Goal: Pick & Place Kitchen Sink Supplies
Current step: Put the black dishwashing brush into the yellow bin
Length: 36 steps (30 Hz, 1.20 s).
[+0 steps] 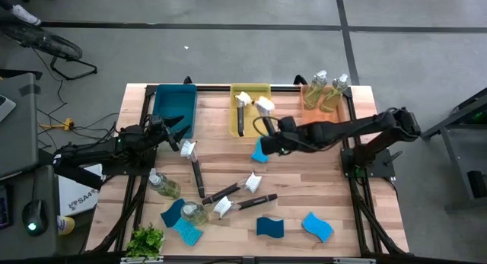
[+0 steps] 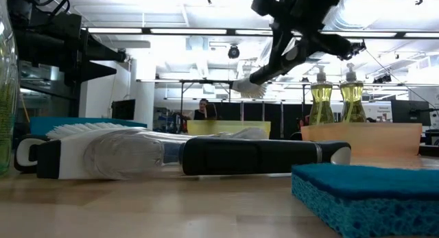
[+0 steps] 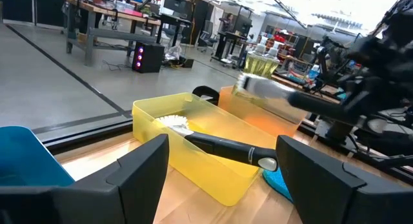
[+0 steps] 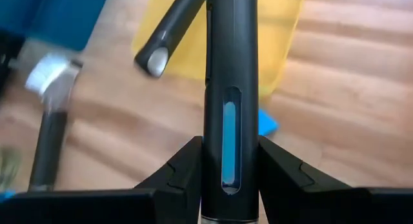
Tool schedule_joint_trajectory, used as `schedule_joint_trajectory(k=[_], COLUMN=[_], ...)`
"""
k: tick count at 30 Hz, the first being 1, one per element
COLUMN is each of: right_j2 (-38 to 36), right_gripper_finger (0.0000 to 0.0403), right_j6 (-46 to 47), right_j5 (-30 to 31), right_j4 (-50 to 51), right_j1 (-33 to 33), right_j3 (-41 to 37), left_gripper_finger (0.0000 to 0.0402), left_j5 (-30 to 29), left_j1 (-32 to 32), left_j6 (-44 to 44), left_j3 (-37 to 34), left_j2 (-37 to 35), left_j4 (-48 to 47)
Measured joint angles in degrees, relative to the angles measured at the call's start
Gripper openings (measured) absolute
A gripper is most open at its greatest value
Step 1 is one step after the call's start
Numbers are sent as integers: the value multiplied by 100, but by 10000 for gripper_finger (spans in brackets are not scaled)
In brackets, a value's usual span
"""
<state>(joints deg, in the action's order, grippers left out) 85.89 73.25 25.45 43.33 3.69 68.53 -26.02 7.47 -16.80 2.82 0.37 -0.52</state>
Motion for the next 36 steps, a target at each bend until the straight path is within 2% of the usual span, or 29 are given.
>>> schedule_joint_trajectory(k=[4, 14, 27, 36], right_j2=[58, 661, 1288, 1564], right_gripper_finger=[108, 109, 110, 110], right_j6=[-287, -778, -615, -424], right_j5=[-54, -661, -1135, -1130], right_j4=[-148, -946, -1770, -2040], right_j1=[-412, -1250, -1823, -2032], right_j3=[0, 0, 0, 0], left_gripper_finger=[280, 280, 280, 280], left_j5=[0, 0, 0, 0], left_j1=[0, 0, 0, 1], left_j6=[-2, -1, -2, 0], left_j3=[-1, 0, -1, 1], left_j2=[-1, -1, 0, -1], left_j4=[1, 0, 1, 1])
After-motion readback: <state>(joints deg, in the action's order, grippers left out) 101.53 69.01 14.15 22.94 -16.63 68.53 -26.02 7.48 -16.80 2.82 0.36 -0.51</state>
